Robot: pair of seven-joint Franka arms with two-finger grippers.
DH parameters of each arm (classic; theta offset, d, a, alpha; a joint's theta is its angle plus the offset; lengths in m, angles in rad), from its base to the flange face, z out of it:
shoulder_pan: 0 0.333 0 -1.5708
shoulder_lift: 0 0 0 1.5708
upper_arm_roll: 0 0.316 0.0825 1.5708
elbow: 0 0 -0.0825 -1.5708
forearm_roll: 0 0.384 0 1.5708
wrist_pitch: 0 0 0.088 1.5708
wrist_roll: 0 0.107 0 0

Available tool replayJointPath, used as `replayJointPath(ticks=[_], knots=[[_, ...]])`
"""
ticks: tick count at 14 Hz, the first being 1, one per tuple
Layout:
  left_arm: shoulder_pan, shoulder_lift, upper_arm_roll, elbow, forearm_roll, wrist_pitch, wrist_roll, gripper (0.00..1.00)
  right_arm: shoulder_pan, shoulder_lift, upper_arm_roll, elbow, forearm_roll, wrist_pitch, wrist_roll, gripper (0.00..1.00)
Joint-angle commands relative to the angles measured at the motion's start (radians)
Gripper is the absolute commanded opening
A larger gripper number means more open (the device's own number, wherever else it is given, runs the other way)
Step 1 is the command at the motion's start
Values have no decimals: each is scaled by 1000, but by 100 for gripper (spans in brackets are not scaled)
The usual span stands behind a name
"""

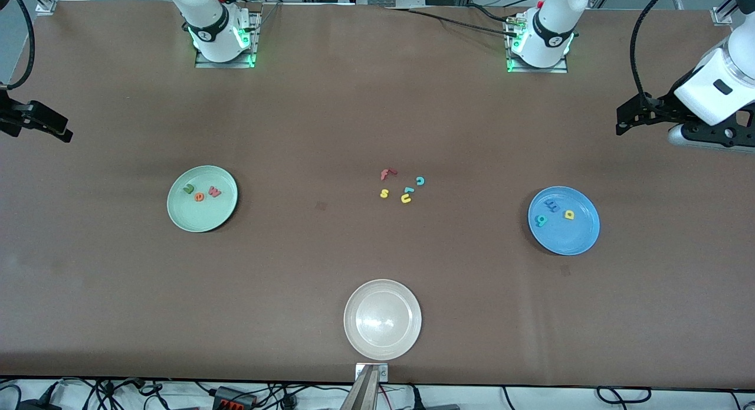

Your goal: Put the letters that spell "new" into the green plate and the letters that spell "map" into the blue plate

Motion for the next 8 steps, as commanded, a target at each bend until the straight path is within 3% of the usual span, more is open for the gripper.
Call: replayJointPath(ticks=[1,8], knots=[[3,7,-1,23,-14,-19,17,100,1,-27,5,-26,-19,12,-5,100],[3,7,-1,25,-14,-19,18,100,1,-27,4,-26,-17,15,-4,100]])
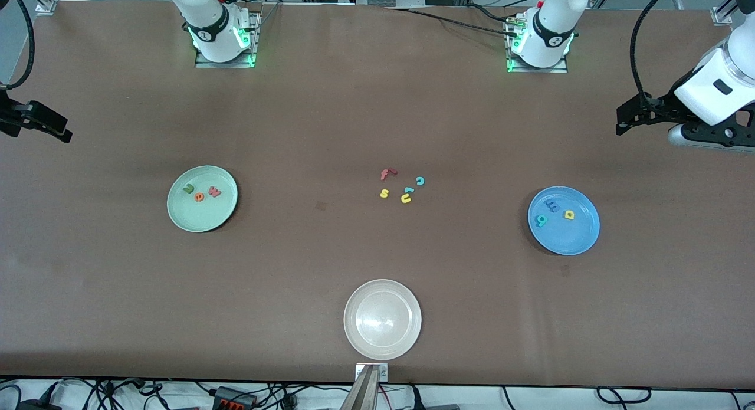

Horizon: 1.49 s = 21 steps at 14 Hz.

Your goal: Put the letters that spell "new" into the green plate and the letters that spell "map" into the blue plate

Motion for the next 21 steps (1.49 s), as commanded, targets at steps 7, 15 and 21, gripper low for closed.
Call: replayJointPath(ticks=[7,15,21], knots=[[3,7,-1,25,-14,-19,14,100,1,-14,5,-28,-9,33,-2,100],[3,7,-1,25,-14,-19,15,100,1,-7,7,-30,-4,50,-2,100],[3,7,-1,23,-14,-21,15,100,4,-5,7,-31,-4,53,-3,100]])
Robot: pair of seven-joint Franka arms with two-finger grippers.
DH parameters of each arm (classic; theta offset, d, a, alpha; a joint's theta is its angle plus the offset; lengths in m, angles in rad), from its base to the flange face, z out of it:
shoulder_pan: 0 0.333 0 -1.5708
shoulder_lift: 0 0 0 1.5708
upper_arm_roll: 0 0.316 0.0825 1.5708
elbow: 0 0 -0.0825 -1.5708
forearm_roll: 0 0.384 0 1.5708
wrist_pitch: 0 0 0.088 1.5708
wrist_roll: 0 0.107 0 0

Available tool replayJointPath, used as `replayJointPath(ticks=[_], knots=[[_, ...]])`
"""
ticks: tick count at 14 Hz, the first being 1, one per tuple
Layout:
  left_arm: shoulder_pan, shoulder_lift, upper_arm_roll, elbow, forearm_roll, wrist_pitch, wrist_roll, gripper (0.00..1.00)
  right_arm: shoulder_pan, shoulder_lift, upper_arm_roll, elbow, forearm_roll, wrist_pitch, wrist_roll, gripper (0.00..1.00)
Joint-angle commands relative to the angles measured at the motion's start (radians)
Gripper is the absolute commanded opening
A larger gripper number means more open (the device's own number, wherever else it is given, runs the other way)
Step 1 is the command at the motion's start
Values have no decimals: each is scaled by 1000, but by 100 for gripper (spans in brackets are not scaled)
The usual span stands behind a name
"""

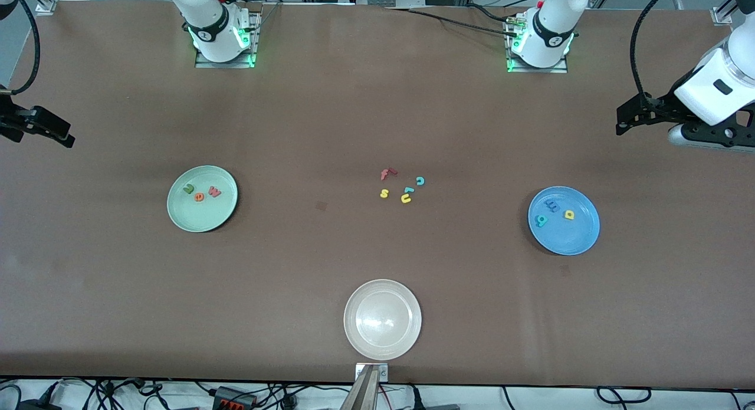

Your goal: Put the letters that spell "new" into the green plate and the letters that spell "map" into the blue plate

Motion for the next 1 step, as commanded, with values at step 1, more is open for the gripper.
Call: replayJointPath(ticks=[1], knots=[[3,7,-1,25,-14,-21,15,100,3,-9,6,-14,-5,14,-3,100]])
